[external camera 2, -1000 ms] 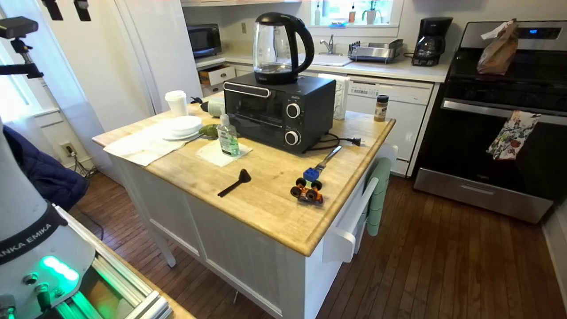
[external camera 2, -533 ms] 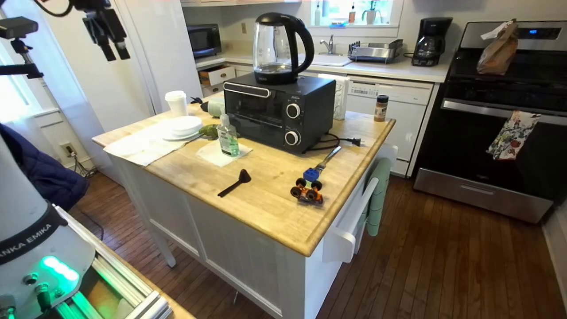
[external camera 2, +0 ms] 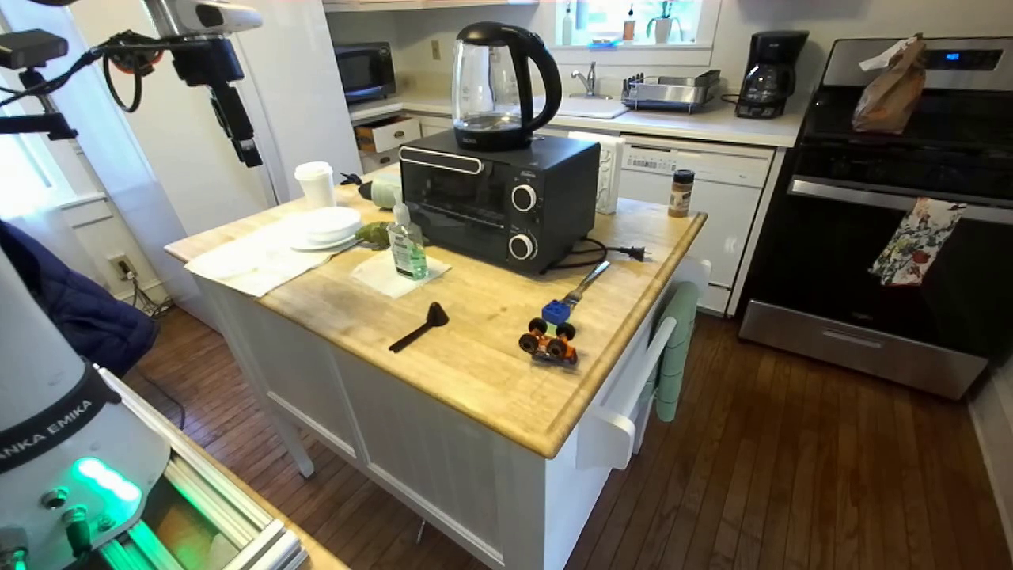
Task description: Press down the soap bottle
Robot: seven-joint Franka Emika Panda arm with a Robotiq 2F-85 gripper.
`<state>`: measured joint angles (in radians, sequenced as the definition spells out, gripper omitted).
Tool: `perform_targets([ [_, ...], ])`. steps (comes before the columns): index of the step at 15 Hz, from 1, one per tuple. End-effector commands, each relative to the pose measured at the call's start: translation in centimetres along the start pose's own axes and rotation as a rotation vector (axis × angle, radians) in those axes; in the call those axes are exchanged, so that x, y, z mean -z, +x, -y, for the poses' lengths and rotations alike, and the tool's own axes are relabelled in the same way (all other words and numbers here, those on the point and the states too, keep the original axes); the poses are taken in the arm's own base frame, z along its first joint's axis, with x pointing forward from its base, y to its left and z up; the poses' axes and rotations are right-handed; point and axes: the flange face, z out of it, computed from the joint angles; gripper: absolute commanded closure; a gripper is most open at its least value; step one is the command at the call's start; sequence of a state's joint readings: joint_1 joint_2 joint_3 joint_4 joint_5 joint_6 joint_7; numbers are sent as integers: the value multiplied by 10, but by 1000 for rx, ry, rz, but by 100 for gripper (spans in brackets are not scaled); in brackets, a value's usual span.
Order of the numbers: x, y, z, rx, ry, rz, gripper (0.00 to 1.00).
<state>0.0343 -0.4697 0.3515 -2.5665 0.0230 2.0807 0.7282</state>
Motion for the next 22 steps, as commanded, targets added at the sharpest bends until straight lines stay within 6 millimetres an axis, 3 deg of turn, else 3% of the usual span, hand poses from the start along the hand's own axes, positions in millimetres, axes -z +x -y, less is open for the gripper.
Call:
perform_targets([
  [1, 1, 0, 0, -2, 0, 0, 0],
  [7, -64, 25, 21, -368, -57, -64, 0],
  [12, -98, 60, 16, -646, -113, -32, 0],
  [17, -100, 98, -3, -927, -131, 10, 0],
  [22, -72, 131, -27, -1193, -153, 23, 0],
])
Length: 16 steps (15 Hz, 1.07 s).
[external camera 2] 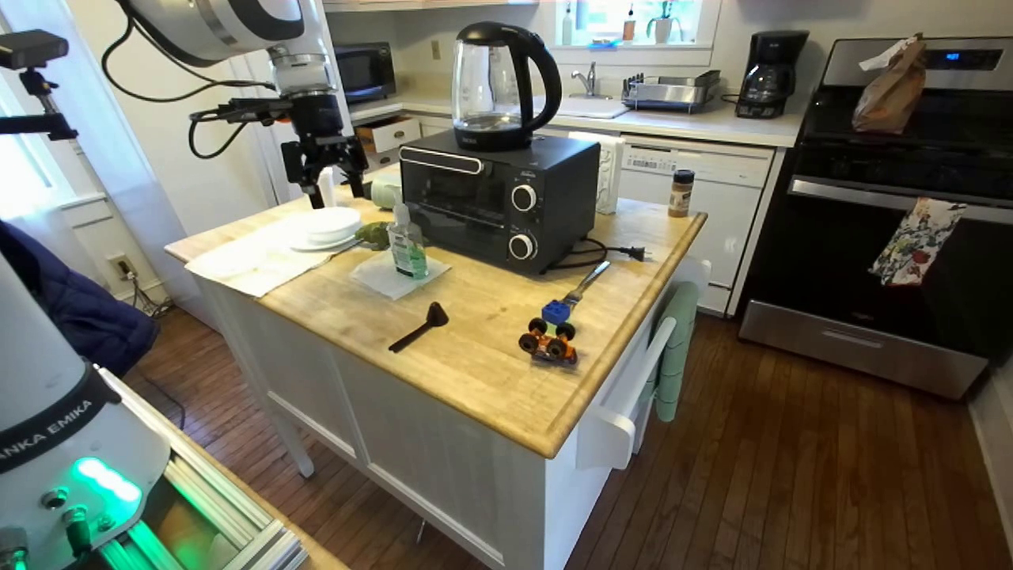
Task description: Press down the soap bottle
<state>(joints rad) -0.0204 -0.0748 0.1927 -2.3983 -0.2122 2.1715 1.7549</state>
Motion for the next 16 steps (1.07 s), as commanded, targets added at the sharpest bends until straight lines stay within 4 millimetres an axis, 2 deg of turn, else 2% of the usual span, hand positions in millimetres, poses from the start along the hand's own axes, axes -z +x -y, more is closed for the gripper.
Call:
perform_targets([
  [1, 23, 22, 13, -197, -23, 12, 0],
  [2, 27, 28, 14, -245, -36, 26, 9],
  [3, 31, 33, 14, -288, -49, 50, 26],
  [7, 41, 50, 20, -381, -17, 118, 56],
  [12, 42, 65, 21, -373, 25, 151, 91],
  [13, 40, 68, 22, -362, 35, 152, 97],
  [16, 41, 76, 24, -340, 73, 171, 100],
])
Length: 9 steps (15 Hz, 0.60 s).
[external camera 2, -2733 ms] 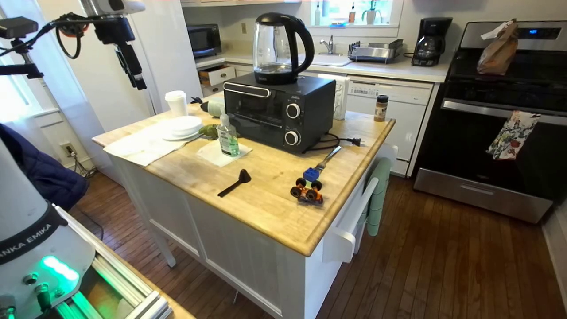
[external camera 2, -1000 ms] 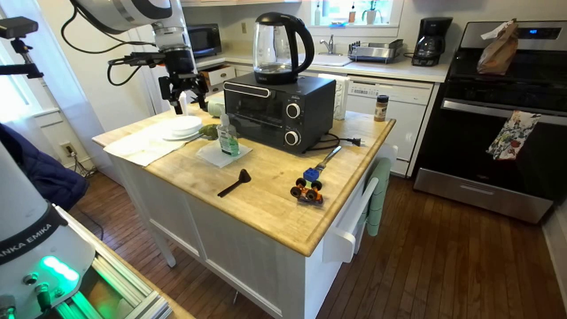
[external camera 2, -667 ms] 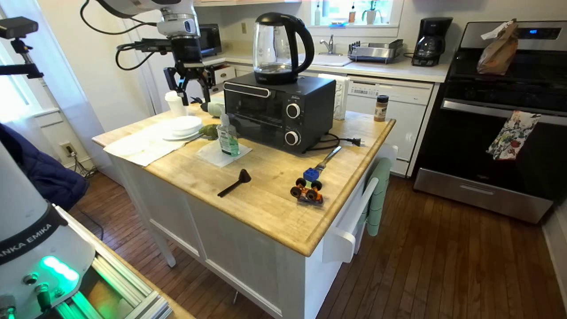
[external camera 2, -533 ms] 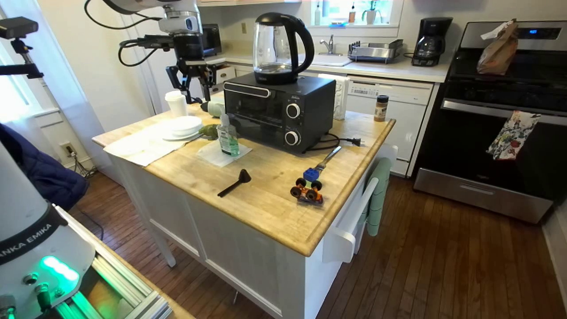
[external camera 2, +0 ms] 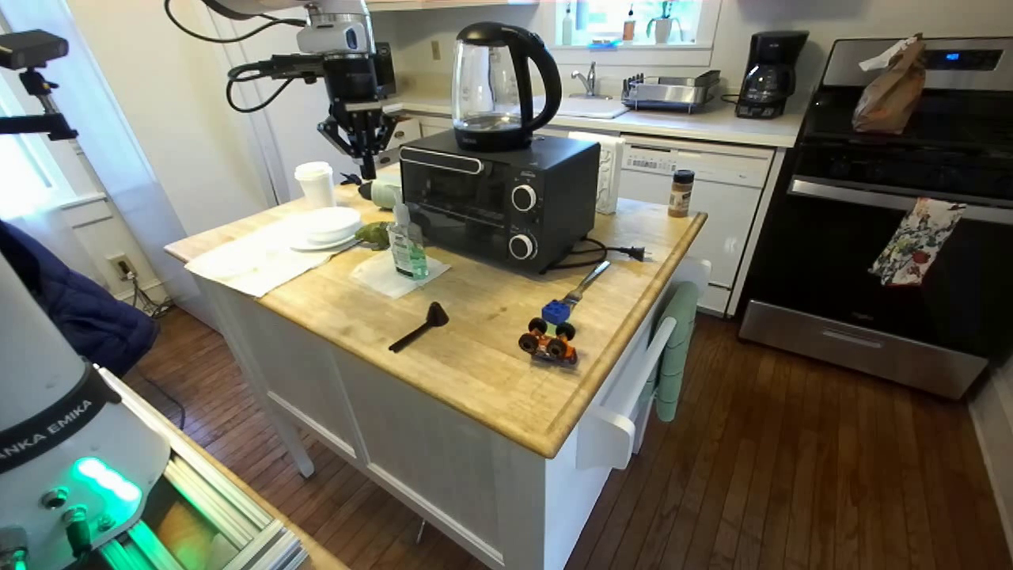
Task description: Press down the soap bottle
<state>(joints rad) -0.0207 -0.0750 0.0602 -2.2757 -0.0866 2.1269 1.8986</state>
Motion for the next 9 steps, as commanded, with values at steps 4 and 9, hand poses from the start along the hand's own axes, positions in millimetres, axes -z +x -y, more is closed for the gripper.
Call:
perform_targets([
  [4, 4, 13, 11, 90, 81, 84, 100],
  [9, -7, 15, 12, 134, 69, 98, 100],
])
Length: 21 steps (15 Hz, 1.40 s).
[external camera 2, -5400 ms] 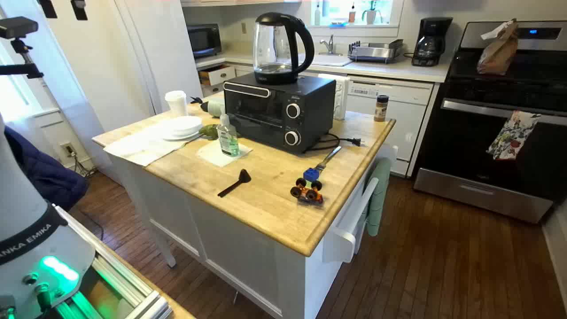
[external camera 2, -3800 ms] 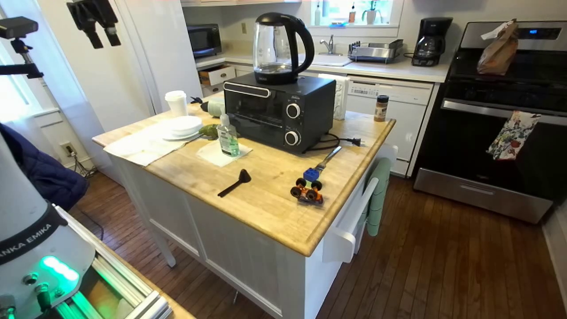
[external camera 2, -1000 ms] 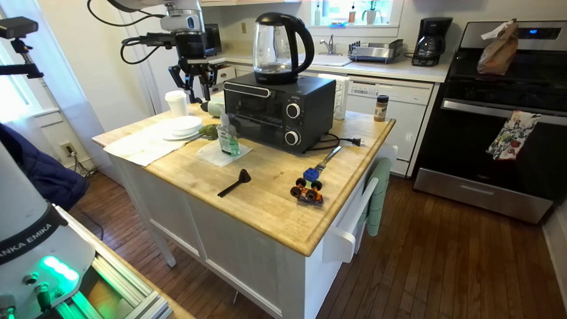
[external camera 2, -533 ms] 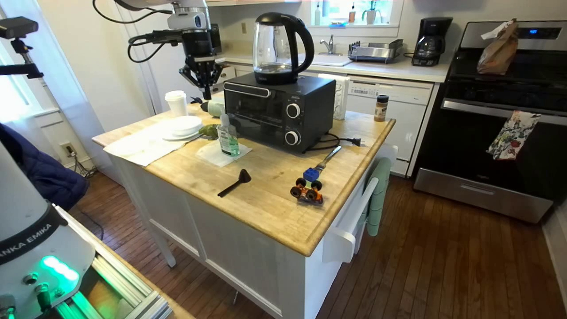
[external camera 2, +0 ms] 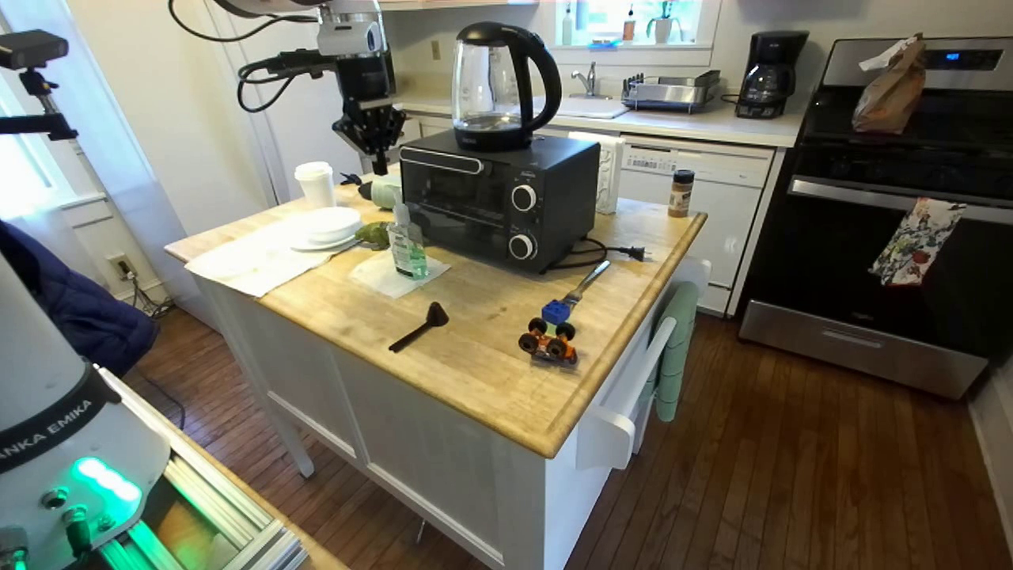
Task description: Press down the soap bottle
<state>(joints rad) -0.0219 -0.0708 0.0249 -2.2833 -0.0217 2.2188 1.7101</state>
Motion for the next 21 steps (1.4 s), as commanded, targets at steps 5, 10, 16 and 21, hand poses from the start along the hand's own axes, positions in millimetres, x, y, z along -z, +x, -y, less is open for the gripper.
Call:
perform_targets([
  [5, -19, 5, 3, 15, 33, 18, 100],
  [10, -24, 10, 8, -1, 56, 16, 100],
  [16, -28, 11, 8, -5, 51, 2, 100],
  [21, -35, 8, 3, 5, 34, -3, 100],
])
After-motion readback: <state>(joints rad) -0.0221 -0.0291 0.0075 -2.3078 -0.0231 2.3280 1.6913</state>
